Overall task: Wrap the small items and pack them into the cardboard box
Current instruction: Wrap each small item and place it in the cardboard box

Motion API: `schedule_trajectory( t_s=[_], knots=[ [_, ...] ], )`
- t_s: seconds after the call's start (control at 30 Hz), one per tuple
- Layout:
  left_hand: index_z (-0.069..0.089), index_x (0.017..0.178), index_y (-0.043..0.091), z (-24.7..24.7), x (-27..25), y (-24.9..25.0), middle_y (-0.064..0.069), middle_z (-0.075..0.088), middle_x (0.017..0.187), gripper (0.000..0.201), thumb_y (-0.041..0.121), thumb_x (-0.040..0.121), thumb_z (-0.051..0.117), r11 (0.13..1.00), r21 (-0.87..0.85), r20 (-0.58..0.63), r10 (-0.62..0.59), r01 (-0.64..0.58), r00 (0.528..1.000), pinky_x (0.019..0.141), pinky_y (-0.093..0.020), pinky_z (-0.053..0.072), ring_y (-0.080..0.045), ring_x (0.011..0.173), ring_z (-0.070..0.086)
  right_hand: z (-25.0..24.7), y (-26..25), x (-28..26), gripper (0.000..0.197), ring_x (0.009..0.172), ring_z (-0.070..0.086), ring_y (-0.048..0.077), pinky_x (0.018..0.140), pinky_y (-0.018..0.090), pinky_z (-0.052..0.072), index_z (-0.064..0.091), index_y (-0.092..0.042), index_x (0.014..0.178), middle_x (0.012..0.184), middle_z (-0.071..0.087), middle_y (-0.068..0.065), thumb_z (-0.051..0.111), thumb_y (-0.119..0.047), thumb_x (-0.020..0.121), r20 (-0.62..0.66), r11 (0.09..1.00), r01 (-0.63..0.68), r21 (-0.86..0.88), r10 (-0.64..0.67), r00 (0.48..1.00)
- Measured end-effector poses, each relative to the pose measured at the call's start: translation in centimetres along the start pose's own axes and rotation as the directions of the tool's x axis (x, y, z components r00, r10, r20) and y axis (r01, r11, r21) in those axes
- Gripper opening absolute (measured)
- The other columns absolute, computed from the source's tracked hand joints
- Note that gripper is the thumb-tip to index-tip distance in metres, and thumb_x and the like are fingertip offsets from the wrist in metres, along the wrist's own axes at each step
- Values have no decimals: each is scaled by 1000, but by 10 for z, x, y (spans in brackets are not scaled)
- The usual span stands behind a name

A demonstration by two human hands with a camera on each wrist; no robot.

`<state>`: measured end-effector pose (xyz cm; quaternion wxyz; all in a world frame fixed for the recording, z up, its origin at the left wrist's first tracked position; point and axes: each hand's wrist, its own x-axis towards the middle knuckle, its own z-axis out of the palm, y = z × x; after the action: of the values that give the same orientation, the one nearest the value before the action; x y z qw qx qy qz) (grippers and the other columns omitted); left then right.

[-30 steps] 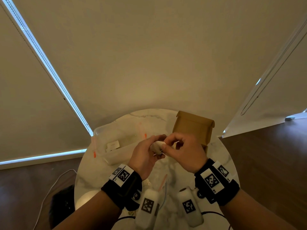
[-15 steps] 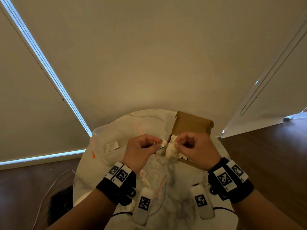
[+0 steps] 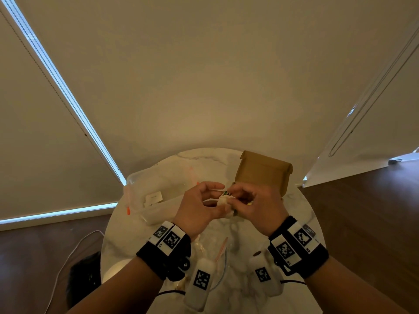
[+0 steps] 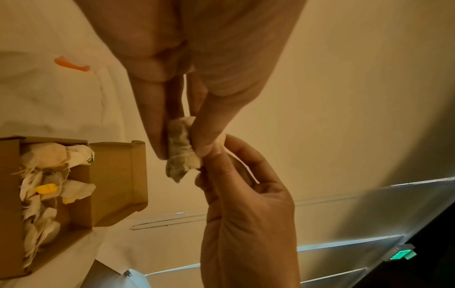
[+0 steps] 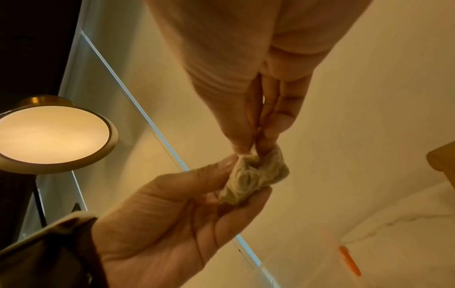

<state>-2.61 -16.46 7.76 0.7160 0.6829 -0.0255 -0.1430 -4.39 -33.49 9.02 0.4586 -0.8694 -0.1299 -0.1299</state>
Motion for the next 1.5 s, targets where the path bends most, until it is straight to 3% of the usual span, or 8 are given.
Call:
schedule_trajectory(
  t_s=[0.1,0.3,0.53,0.7,0.93,1.13,1.37,1.5],
  knots=[
    [62,109,11,0,4,-1,-11,73,94,47,-9,70,79,1000,3,10,1,-1,1000,72,-34,58,-23,86,71,0,3,2,30,70,61,1,64,6,45,73,-13,105,74,65,-9,79,-9,76,15,998,-66,-13,66,998],
    [62,108,14,2,16,-10,-6,74,100,44,-2,71,81,996,86,37,-3,0,999,81,-35,58,-22,94,71,-10,10,12,8,63,52,2,59,7,39,73,-18,78,77,57,-13,80,-17,74,55,978,-144,-151,154,987],
    [70,93,21,-18,24,-43,3,71,98,13,13,83,73,953,292,-50,-67,79,996,78,-35,59,-16,86,70,-61,82,36,7,71,60,9,64,15,44,67,-18,83,75,63,-8,74,-20,81,-16,867,-387,-315,403,915],
    [72,88,18,-30,21,-69,-4,73,89,7,13,86,70,921,358,-52,-147,156,988,73,-38,60,-23,85,70,-50,164,24,15,86,66,20,84,36,56,72,-18,95,97,70,2,72,-25,82,19,690,-547,-473,629,777],
    [70,89,14,-42,28,-95,-8,73,88,5,10,89,66,909,349,-102,-205,228,973,71,-37,58,-23,81,71,-14,213,29,23,109,57,28,95,35,47,71,-22,107,120,63,7,64,-31,87,-73,481,-586,-653,729,680],
    [69,85,17,-52,32,-109,-9,73,86,12,5,88,66,921,315,-108,-206,231,972,65,-33,55,-27,80,71,23,222,22,34,109,57,28,95,37,47,68,-27,110,109,61,3,53,-50,90,221,558,-479,-678,776,591],
    [68,84,24,-62,19,-115,0,72,82,13,12,88,68,867,460,-72,-177,191,981,65,-27,54,-15,73,69,8,202,8,22,103,59,29,86,31,44,70,-18,106,114,66,10,52,-21,94,15,644,-552,-531,658,753],
    [60,98,34,-58,-17,-126,16,60,100,7,35,91,61,601,798,104,-209,44,972,76,-18,45,-2,84,58,15,179,-28,17,92,64,27,80,28,46,72,-12,101,103,69,12,60,-17,91,117,751,-489,-444,589,800]
  ],
)
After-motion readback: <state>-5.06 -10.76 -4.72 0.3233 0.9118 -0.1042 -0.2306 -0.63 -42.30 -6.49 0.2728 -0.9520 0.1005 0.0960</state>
